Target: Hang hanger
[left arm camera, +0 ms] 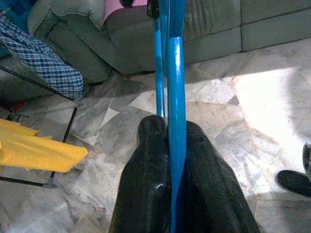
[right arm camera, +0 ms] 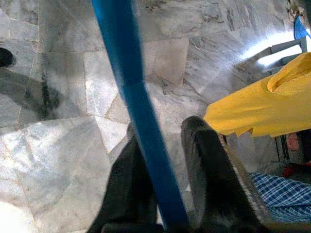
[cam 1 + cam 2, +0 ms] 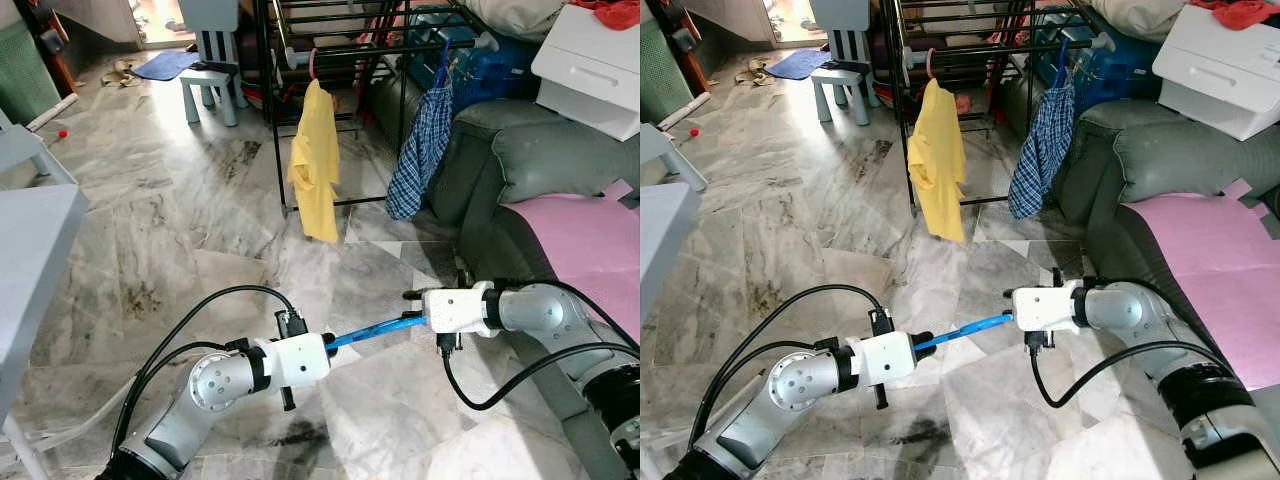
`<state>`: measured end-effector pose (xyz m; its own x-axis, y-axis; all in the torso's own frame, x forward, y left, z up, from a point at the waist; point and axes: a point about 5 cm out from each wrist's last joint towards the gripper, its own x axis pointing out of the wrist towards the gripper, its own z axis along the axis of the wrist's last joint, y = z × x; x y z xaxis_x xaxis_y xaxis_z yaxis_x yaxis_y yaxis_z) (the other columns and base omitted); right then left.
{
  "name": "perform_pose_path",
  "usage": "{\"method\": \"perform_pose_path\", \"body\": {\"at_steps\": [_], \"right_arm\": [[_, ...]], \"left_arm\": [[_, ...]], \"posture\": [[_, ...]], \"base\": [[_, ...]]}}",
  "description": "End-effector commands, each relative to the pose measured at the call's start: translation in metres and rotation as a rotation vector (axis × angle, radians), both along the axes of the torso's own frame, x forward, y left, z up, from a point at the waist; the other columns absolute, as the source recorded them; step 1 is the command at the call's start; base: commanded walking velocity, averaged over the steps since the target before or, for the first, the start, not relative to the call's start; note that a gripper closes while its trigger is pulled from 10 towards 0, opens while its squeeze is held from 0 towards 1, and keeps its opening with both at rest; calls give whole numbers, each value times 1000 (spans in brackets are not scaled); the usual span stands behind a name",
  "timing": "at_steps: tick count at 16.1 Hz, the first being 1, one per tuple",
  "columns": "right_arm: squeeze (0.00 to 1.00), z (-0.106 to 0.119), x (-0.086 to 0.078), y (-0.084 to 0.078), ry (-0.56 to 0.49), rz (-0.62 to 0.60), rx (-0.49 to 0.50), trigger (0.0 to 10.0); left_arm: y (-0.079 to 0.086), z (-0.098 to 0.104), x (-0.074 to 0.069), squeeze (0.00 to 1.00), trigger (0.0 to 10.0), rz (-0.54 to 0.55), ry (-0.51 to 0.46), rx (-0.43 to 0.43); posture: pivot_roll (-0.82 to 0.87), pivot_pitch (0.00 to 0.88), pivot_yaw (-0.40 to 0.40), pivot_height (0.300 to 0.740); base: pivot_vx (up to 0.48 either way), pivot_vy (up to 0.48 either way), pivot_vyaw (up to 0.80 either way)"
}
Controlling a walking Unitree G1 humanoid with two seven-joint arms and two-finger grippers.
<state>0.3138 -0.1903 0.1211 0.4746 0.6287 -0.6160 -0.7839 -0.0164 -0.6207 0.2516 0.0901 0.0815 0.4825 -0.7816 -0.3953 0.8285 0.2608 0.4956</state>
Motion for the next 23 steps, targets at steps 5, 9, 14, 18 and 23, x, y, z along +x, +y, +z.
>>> {"method": "perform_pose_path", "body": {"at_steps": [5, 9, 14, 18, 23], "right_arm": [[0, 1, 1, 1, -11, 12, -5, 0], [0, 0, 0, 2, -12, 16, -3, 0], [0, 0, 0, 0, -15, 11, -7, 0], [0, -3, 1, 0, -47, -35, 18, 0], [0, -9, 0, -1, -54, -55, -2, 0]], "left_arm": [[-5, 1, -3, 0, 10000, -40, -18, 4], [-6, 0, -2, 0, 10000, -35, -26, 3], [2, 0, 13, 1000, 10000, 69, -123, 26], [5, 13, 24, 1000, 10000, 231, -159, -136], [3, 24, 21, 1000, 10000, 218, -231, -198]], "posture": [[-27, 61, -1, 740], [-31, 64, -4, 740], [-36, 65, -5, 740], [-33, 70, -6, 740], [-34, 68, -5, 740]], "base": [[0, 0, 0], [0, 0, 0], [0, 0, 0], [0, 0, 0], [0, 0, 0]]}}
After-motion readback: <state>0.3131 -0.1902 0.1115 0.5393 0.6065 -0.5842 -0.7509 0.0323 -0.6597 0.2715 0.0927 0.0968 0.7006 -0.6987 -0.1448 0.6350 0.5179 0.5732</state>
